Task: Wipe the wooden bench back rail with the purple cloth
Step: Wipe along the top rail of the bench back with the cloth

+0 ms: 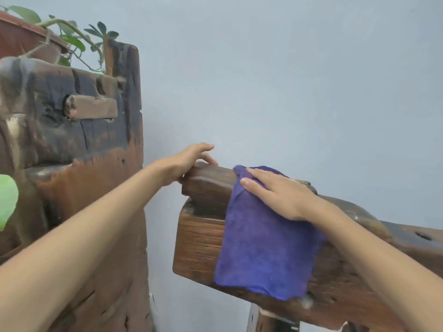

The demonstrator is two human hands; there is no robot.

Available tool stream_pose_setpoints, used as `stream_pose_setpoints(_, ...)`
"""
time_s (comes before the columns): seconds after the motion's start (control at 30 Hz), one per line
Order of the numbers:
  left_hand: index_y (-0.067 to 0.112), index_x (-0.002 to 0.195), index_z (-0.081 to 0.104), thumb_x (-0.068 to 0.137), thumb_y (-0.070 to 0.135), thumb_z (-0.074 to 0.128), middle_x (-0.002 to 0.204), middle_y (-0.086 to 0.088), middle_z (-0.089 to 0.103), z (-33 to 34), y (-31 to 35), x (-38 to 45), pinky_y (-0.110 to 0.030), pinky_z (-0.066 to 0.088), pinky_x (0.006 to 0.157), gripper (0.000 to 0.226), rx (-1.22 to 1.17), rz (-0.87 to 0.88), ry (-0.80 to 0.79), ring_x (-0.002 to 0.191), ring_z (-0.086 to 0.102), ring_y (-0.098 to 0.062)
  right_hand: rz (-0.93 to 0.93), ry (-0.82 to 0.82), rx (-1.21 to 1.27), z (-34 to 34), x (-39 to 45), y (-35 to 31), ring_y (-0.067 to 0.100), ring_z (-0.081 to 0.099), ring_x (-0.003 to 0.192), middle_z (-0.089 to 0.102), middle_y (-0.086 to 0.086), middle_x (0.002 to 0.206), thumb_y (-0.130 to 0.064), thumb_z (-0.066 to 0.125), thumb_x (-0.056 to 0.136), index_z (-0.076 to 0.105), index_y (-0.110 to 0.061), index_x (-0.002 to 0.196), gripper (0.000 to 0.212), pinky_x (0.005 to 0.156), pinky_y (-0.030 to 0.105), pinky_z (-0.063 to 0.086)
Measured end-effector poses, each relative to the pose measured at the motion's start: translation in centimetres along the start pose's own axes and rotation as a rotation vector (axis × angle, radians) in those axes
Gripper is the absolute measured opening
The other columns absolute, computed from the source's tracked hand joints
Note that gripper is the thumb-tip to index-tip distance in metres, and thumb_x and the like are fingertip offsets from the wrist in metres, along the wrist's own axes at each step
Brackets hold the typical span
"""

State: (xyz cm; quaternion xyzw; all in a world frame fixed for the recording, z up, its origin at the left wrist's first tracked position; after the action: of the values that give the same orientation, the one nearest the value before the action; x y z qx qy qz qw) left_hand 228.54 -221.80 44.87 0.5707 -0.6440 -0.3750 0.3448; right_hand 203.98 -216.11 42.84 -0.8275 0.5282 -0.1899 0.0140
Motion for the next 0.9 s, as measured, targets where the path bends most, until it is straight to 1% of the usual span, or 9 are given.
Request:
stream_pose_setpoints(0.1, 0.015, 0.098, 0.064, 0.088, 0.052, 0.032, 0.117, -0.007, 0.066, 3.1, 3.4, 0.2, -0.038, 0.043, 0.082, 0.05, 0.75, 0.123, 0.003, 0.1, 0.061, -0.025, 0.159, -0.089, -0.08, -1.4, 1.6, 4.4, 0.02, 0.042, 0.144, 0.048, -0.012, 0.155, -0.078, 0.012, 0.091, 0.049, -0.043, 0.145, 0.075, 0.116, 0.045, 0.031)
stream_pose_setpoints(0.17, 0.023, 0.108, 0.061, 0.085, 0.056, 0.024, 0.128, -0.006, 0.061, 5.8, 4.3, 0.3, -0.047, 0.037, 0.091, 0.054, 0.984, 0.102, 0.051, 0.113, 0.056, -0.029, 0.349, -0.187, -0.024, -1.9, 3.6, 6.7, 0.026, 0.049, 0.137, 0.052, 0.0, 0.152, -0.065, 0.024, 0.099, 0.059, -0.031, 0.14, 0.064, 0.113, 0.045, 0.032)
stream_pose_setpoints(0.23, 0.029, 0.119, 0.059, 0.086, 0.058, 0.021, 0.135, 0.0, 0.057, 6.9, 4.4, 0.5, -0.055, 0.03, 0.093, 0.058, 1.009, 0.062, 0.039, 0.12, 0.051, -0.029, 0.448, -0.285, 0.074, -1.8, 5.1, 7.5, 0.028, 0.062, 0.116, 0.063, 0.009, 0.139, -0.043, 0.033, 0.103, 0.07, -0.02, 0.121, 0.048, 0.098, 0.041, 0.04)
stream_pose_setpoints(0.3, 0.03, 0.123, 0.058, 0.088, 0.054, 0.022, 0.138, 0.001, 0.055, 6.8, 4.5, 0.8, -0.056, 0.028, 0.093, 0.056, 0.964, 0.025, 0.039, 0.122, 0.05, -0.028, 0.47, -0.301, 0.094, -1.5, 5.8, 6.9, 0.029, 0.063, 0.107, 0.065, 0.014, 0.134, -0.032, 0.034, 0.103, 0.07, -0.011, 0.118, 0.045, 0.092, 0.039, 0.042)
stream_pose_setpoints(0.37, 0.027, 0.124, 0.058, 0.089, 0.05, 0.022, 0.139, -0.001, 0.055, 6.5, 4.8, 0.4, -0.056, 0.03, 0.097, 0.055, 0.953, 0.007, 0.058, 0.122, 0.05, -0.028, 0.43, -0.223, -0.011, -1.5, 5.3, 5.9, 0.029, 0.055, 0.129, 0.055, 0.011, 0.148, -0.044, 0.027, 0.105, 0.061, -0.015, 0.136, 0.054, 0.106, 0.041, 0.038)
stream_pose_setpoints(0.47, 0.024, 0.122, 0.058, 0.091, 0.046, 0.021, 0.137, -0.005, 0.055, 6.9, 4.6, 0.5, -0.059, 0.029, 0.098, 0.053, 0.983, 0.002, 0.075, 0.119, 0.051, -0.031, 0.151, -0.075, -0.097, -0.7, 1.0, 4.7, 0.015, 0.034, 0.147, 0.038, -0.009, 0.161, -0.056, 0.015, 0.103, 0.043, -0.031, 0.152, 0.062, 0.12, 0.039, 0.024)
stream_pose_setpoints(0.6, 0.023, 0.123, 0.057, 0.091, 0.042, 0.02, 0.136, -0.008, 0.056, 7.0, 4.4, 0.9, -0.059, 0.027, 0.095, 0.052, 1.008, 0.012, 0.117, 0.117, 0.051, -0.032, 0.009, -0.029, 0.003, -1.2, -4.0, 5.1, -0.007, 0.008, 0.151, 0.014, -0.03, 0.161, -0.08, 0.009, 0.088, 0.021, -0.048, 0.157, 0.077, 0.118, 0.021, 0.002)
stream_pose_setpoints(0.77, 0.025, 0.116, 0.055, 0.094, 0.046, 0.014, 0.134, -0.009, 0.057, 7.6, 5.0, 0.3, -0.056, 0.027, 0.099, 0.052, 0.943, 0.003, 0.151, 0.113, 0.05, -0.031, 0.276, -0.157, -0.067, -0.5, 3.9, 4.1, 0.026, 0.047, 0.137, 0.05, 0.002, 0.154, -0.055, 0.016, 0.1, 0.055, -0.03, 0.142, 0.062, 0.115, 0.047, 0.032)
stream_pose_setpoints(0.9, 0.022, 0.129, 0.056, 0.094, 0.054, 0.01, 0.141, -0.009, 0.053, 7.2, 5.0, 0.3, -0.053, 0.028, 0.1, 0.065, 0.9, -0.014, 0.153, 0.122, 0.048, -0.029, 0.318, -0.239, -0.003, 0.8, 7.3, 1.4, 0.026, 0.048, 0.137, 0.05, 0.005, 0.154, -0.046, 0.017, 0.103, 0.056, -0.024, 0.14, 0.059, 0.115, 0.048, 0.031)
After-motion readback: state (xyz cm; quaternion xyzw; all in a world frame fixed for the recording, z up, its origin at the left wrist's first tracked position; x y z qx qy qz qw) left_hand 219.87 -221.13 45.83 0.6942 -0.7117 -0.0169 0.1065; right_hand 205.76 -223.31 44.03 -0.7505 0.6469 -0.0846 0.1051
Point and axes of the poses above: each hand's wrist, its own x-axis towards the middle knuckle, its own z-axis out of the palm, y = z × x, the point moved 3 cm from there along x, towards the middle knuckle
